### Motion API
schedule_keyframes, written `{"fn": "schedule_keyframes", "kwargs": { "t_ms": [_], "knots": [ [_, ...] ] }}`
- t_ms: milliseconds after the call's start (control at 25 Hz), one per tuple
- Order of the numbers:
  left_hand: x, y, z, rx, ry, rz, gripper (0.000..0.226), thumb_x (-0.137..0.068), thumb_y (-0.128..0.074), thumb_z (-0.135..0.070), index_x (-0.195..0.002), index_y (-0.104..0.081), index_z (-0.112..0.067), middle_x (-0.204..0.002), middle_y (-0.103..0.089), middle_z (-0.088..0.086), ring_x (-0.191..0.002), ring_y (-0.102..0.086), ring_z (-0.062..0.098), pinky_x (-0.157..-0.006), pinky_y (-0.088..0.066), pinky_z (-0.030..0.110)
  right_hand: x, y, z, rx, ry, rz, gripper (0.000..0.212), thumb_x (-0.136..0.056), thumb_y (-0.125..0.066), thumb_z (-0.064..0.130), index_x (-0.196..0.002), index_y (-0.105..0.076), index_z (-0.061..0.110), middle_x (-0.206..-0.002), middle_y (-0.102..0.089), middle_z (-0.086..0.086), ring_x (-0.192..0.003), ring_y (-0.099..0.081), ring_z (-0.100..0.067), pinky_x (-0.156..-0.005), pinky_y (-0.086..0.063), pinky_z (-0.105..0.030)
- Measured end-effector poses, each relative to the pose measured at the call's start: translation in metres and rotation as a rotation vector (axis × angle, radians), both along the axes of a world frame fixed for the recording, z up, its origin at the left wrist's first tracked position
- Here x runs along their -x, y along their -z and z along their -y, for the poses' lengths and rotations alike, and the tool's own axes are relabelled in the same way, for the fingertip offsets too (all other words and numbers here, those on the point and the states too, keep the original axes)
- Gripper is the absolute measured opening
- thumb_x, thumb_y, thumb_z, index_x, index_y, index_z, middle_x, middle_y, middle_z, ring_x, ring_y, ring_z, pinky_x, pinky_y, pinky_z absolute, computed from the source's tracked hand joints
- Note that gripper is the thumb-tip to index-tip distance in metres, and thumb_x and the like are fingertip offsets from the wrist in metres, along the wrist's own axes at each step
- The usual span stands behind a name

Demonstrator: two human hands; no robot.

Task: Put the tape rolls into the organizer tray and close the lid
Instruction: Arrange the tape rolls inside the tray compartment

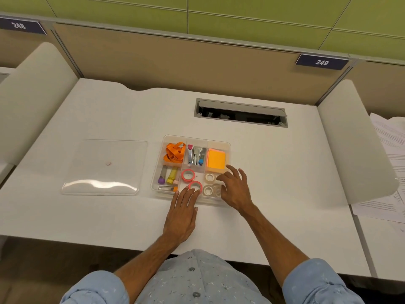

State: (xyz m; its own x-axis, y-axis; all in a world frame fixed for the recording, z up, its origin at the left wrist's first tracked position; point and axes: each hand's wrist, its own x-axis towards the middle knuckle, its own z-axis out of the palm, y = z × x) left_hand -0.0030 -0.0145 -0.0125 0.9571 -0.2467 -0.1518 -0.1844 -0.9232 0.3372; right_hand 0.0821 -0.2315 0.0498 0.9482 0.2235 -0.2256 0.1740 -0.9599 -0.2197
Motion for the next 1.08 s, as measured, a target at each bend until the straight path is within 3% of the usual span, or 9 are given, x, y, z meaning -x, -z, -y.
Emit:
{"fn": "schedule_keyframes", "kwargs": {
  "t_ms": [120,360,600,760,1080],
  "knots": [
    [0.000,-0.001,0.002,0.021,-0.006,0.016,0.058,-0.113,-0.037,-0.036,-0.167,-0.025,-0.021,-0.175,-0.027,0.007,-0.165,-0.019,0.027,-0.136,-0.016,0.055,-0.002,-0.002,0.002,0.081,-0.064,-0.031,0.034,-0.103,-0.060,0.035,-0.135,-0.069,0.029,-0.156,-0.058,0.008,-0.167,-0.016,-0.016,-0.137,-0.006,-0.052],
    [-0.001,0.001,0.001,-0.019,0.000,0.000,0.059,-0.113,-0.029,-0.038,-0.169,-0.014,-0.024,-0.178,-0.018,0.004,-0.167,-0.011,0.023,-0.137,-0.010,0.052,-0.001,0.002,-0.002,0.134,-0.048,-0.040,0.032,-0.108,-0.054,0.037,-0.134,-0.071,0.028,-0.151,-0.064,0.006,-0.166,-0.021,-0.016,-0.138,-0.006,-0.052],
    [0.000,0.003,0.001,-0.045,0.011,-0.002,0.061,-0.113,-0.026,-0.040,-0.169,-0.007,-0.024,-0.179,-0.010,0.003,-0.167,-0.005,0.023,-0.137,-0.008,0.052,-0.008,-0.001,-0.009,0.046,0.110,0.040,0.032,-0.108,-0.052,0.037,-0.135,-0.066,0.027,-0.146,-0.068,0.007,-0.162,-0.029,-0.015,-0.137,-0.012,-0.047],
    [-0.001,0.001,0.000,-0.036,0.019,-0.013,0.061,-0.113,-0.028,-0.040,-0.169,-0.010,-0.024,-0.179,-0.013,0.004,-0.167,-0.008,0.024,-0.137,-0.009,0.053,-0.019,-0.004,-0.026,0.020,0.253,0.063,0.024,-0.105,-0.055,0.031,-0.125,-0.066,0.022,-0.135,-0.073,0.003,-0.160,-0.033,-0.019,-0.135,-0.014,-0.051],
    [-0.001,-0.001,-0.004,0.006,0.036,-0.012,0.060,-0.113,-0.035,-0.038,-0.168,-0.017,-0.021,-0.177,-0.022,0.005,-0.166,-0.015,0.025,-0.136,-0.015,0.054,-0.023,0.005,-0.047,0.114,0.279,-0.007,0.038,-0.111,-0.045,0.043,-0.126,-0.071,0.021,-0.153,-0.063,-0.006,-0.167,-0.019,-0.023,-0.136,-0.002,-0.058]
  ]
}}
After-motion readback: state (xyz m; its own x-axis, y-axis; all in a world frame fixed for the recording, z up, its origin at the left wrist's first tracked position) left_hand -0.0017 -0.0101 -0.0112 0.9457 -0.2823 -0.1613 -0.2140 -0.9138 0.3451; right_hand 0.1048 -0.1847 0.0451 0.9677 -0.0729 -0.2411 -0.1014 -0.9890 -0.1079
